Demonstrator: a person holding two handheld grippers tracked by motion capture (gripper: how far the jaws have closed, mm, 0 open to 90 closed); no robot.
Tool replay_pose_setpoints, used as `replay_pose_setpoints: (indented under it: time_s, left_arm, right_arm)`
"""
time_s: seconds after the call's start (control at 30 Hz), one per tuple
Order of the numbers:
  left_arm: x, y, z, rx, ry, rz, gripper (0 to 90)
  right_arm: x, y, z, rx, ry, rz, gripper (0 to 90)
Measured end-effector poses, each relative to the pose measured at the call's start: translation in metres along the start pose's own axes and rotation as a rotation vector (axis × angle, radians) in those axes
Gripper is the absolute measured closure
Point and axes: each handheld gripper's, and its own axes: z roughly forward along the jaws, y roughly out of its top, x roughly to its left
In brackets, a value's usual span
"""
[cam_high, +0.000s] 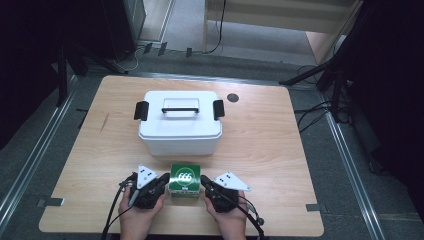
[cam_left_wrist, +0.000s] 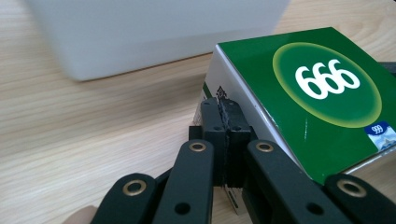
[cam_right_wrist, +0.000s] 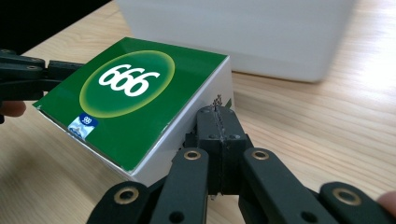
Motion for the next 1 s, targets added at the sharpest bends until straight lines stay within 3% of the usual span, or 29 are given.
replay_pose_setpoints:
  time_s: [0.3,0.43,0.47,0.5,0.53,0.63,0.67,0.73,0.83,0.9,0.93,0.97,1.0]
  left_arm:
    - [-0.022,0.002,0.009,0.007,-0.058,0.021,90.0]
    - [-0.021,0.002,0.009,0.006,-0.077,0.025,90.0]
    - [-0.018,0.002,0.006,-0.016,-0.077,0.025,90.0]
    - [-0.018,0.002,0.006,-0.016,-0.077,0.025,84.6]
    - [-0.011,0.004,0.000,-0.050,-0.078,0.016,80.2]
    - [0.001,0.003,-0.007,-0.080,-0.055,0.013,67.8]
    - [0.012,0.002,-0.012,-0.103,-0.038,0.003,67.8]
    - [0.028,-0.001,-0.019,-0.131,-0.002,-0.018,55.5]
    - [0.058,-0.004,-0.029,-0.136,0.004,-0.077,41.3]
    - [0.066,-0.004,-0.032,-0.136,0.024,-0.071,32.3]
    - [0.080,-0.006,-0.036,-0.143,0.055,-0.081,28.2]
    - [0.080,-0.006,-0.036,-0.143,0.055,-0.081,25.3]
    - [0.098,-0.008,-0.040,-0.149,0.074,-0.128,21.7]
  right_arm:
    - [-0.017,-0.006,-0.022,0.000,-0.046,0.018,90.0]
    - [-0.024,-0.007,-0.024,-0.017,-0.043,0.022,90.0]
    - [-0.025,-0.007,-0.025,-0.029,-0.045,0.025,87.6]
    - [-0.027,-0.007,-0.027,-0.042,-0.056,0.027,83.9]
    - [-0.030,-0.007,-0.029,-0.056,-0.063,0.029,79.7]
    - [-0.038,-0.006,-0.033,-0.080,-0.078,0.022,72.5]
    - [-0.043,-0.005,-0.036,-0.087,-0.086,0.030,67.3]
    - [-0.055,-0.003,-0.041,-0.090,-0.111,0.033,53.4]
    - [-0.067,0.001,-0.048,-0.061,-0.140,-0.024,39.1]
    - [-0.068,0.002,-0.050,-0.055,-0.150,-0.025,34.9]
    - [-0.072,0.006,-0.055,-0.048,-0.176,-0.031,26.6]
    - [-0.072,0.006,-0.055,-0.048,-0.176,-0.031,26.6]
    - [-0.075,0.009,-0.060,-0.050,-0.185,-0.013,21.1]
